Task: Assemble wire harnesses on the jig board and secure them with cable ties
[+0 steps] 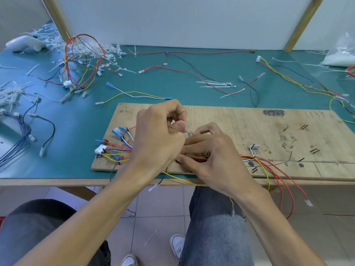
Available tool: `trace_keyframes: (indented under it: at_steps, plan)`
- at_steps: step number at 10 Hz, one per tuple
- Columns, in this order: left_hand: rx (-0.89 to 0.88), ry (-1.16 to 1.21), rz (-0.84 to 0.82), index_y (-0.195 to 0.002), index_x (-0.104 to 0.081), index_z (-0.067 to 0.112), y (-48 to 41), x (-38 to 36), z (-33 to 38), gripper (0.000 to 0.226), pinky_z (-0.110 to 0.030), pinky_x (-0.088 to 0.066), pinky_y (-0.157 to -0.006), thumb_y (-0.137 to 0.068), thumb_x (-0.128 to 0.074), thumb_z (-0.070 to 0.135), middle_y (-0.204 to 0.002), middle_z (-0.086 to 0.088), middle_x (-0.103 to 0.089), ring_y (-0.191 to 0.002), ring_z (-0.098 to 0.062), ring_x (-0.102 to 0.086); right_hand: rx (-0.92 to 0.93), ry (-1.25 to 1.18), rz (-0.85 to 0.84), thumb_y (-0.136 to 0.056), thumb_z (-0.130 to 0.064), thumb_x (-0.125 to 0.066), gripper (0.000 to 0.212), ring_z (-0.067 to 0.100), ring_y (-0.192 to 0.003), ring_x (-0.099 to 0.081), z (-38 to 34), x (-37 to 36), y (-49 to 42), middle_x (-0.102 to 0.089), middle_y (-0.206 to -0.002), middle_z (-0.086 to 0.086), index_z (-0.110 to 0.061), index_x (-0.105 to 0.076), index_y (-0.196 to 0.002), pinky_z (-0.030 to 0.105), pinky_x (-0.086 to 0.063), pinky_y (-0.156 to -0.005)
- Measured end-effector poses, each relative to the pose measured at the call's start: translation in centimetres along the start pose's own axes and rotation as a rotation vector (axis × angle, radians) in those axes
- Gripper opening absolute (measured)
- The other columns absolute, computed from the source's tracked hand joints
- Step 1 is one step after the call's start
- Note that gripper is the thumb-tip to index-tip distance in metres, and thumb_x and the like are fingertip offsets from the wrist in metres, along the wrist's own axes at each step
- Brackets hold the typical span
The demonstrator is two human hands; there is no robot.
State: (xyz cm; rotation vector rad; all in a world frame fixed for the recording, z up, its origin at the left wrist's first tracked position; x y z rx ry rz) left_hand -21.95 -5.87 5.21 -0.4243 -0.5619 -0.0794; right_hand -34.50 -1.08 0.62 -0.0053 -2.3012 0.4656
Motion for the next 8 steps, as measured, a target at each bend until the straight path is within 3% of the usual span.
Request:
trace_keyframes:
  at_steps: [1,3,4,5,6,7,8]
  plan:
    - [-0.001,0.027,0.049,-0.069,-0.058,0.021,0.2,0.1,-0.3,0.028,-0.019,-0.035,-0.055,-0.074,-0.059,-0.007,-0.063,0.005,-0.063,-0.058,-0.011,-0.046,0.015,0.016,-0.011,-0.09,-0.03,-0.082,0.005,0.017,-0.106,-0.044,0.0,-0.1,0.0,-0.075,-0.101,-0.026,-0.028,-0.086,-0.092,0.053,-0.043,-0.092]
    - [-0.01,-0.001,0.011,-0.072,-0.06,0.023,-0.1,0.3,-0.7,0.027,-0.023,-0.041,-0.06,-0.079,-0.066,-0.003,-0.066,0.007,-0.064,-0.065,-0.016,-0.054,0.023,0.07,0.045,-0.085,-0.038,-0.086,0.006,0.017,-0.107,-0.046,-0.2,0.1,0.1,-0.068,-0.11,-0.026,-0.033,-0.083,-0.087,0.052,-0.038,-0.092]
    - [-0.023,-0.022,0.02,-0.076,-0.066,0.025,-0.1,1.7,-1.0,0.024,-0.009,-0.038,-0.07,-0.085,-0.076,0.005,-0.073,0.013,-0.069,-0.079,-0.009,-0.064,0.057,0.042,0.13,-0.08,-0.04,-0.09,0.018,0.017,-0.104,-0.046,-0.4,0.9,0.4,-0.066,-0.112,-0.022,-0.029,-0.084,-0.093,0.045,-0.045,-0.09]
    - [-0.028,0.001,0.064,-0.08,-0.07,0.026,0.4,3.2,-1.2,0.018,-0.007,-0.042,-0.082,-0.089,-0.078,0.013,-0.081,0.016,-0.074,-0.09,-0.001,-0.069,0.065,0.018,0.212,-0.074,-0.045,-0.092,0.039,0.018,-0.106,-0.048,-1.0,1.8,0.6,-0.067,-0.116,-0.018,-0.024,-0.083,-0.106,0.029,-0.045,-0.09]
    - [-0.075,0.002,0.09,-0.086,-0.073,0.028,1.4,4.4,-1.2,0.013,-0.005,-0.042,-0.084,-0.092,-0.076,0.017,-0.092,0.021,-0.074,-0.098,0.0,-0.07,0.104,-0.044,0.348,-0.078,-0.032,-0.095,0.033,0.024,-0.11,-0.059,-1.9,3.2,1.6,-0.069,-0.113,-0.011,-0.019,-0.082,-0.106,0.032,-0.05,-0.092]
    - [-0.101,-0.049,0.076,-0.104,-0.076,0.032,2.8,5.2,-1.6,0.009,-0.008,-0.041,-0.089,-0.096,-0.072,0.032,-0.108,0.023,-0.073,-0.111,-0.001,-0.066,0.146,-0.177,0.496,-0.088,-0.022,-0.088,0.018,0.03,-0.104,-0.067,-2.8,5.5,2.8,-0.07,-0.106,0.001,-0.012,-0.078,-0.1,0.044,-0.053,-0.086]
    - [-0.184,-0.057,0.092,-0.117,-0.073,0.031,4.9,6.6,-1.8,0.017,-0.013,-0.042,-0.101,-0.1,-0.069,0.033,-0.126,0.022,-0.068,-0.125,-0.005,-0.062,0.259,-0.412,0.597,-0.098,-0.017,-0.076,0.01,0.035,-0.098,-0.067,-5.1,9.0,4.4,-0.069,-0.102,0.009,-0.009,-0.071,-0.1,0.048,-0.054,-0.082]
Point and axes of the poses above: each hand's wrist, its own y-axis away from the middle knuckle, its own x-axis out of the back of the hand, z = x × y, the point moved 9 cm from there along -y, towards the middle knuckle
